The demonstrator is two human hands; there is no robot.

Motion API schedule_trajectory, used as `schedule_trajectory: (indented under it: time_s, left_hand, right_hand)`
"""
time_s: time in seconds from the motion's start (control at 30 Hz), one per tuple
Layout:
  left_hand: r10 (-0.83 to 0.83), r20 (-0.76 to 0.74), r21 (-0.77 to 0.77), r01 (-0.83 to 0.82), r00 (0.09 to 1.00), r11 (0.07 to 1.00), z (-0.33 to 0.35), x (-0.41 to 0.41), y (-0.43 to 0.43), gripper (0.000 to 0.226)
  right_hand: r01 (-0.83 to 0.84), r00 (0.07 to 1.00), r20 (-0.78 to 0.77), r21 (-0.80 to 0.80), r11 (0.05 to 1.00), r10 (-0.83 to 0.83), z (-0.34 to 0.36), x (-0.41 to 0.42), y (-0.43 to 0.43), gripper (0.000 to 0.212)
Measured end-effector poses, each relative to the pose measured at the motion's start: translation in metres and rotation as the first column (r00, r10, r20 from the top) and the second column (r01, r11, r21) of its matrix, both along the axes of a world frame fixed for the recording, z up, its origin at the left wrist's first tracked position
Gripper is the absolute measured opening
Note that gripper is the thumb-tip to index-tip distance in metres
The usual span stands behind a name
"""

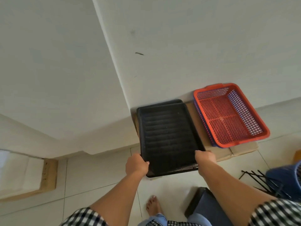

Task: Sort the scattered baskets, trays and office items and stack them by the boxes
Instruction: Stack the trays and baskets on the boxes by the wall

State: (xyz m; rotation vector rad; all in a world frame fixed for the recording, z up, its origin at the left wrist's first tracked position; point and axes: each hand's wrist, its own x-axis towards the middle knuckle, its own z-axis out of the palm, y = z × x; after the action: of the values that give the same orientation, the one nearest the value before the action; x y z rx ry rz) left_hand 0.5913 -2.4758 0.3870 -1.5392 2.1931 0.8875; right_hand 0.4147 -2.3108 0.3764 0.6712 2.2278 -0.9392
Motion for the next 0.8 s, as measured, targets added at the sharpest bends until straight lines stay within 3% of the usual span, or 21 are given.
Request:
schedule_trajectory:
  time_s: [0.2,0.37,0.5,0.67,0.8]
  left_hand:
    - [-0.098,0.043,-0.021,0.099,0.994,0.995,-0.006,-0.012,-0.005,0.013]
    - [-0.173,0.044,-0.001,0.173,0.984,0.985,-0.005,-0.021,-0.012,0.009]
    - [-0.266,0.106,0.018,0.265,0.958,0.964,-0.002,-0.027,-0.026,0.007]
    - [-0.392,0.15,0.177,0.365,0.908,0.914,-0.007,-0.031,-0.02,0.01]
    - [-0.41,0.15,0.269,0.361,0.9,0.893,-0.016,-0.029,-0.002,0.026]
  right_hand:
    - [0.044,0.999,-0.009,-0.045,0.998,-0.044,0.0,-0.008,-0.01,0.058]
    - [0.028,0.996,0.083,-0.145,0.989,-0.016,0.005,-0.024,-0.019,0.089]
    - [0.07,0.991,0.128,-0.214,0.974,-0.043,0.001,-0.034,-0.021,0.092]
    - [-0.058,0.989,0.129,-0.142,0.988,0.076,-0.001,-0.028,-0.022,0.098]
    - [-0.155,0.983,0.086,-0.078,0.985,0.162,-0.001,-0.019,-0.02,0.097]
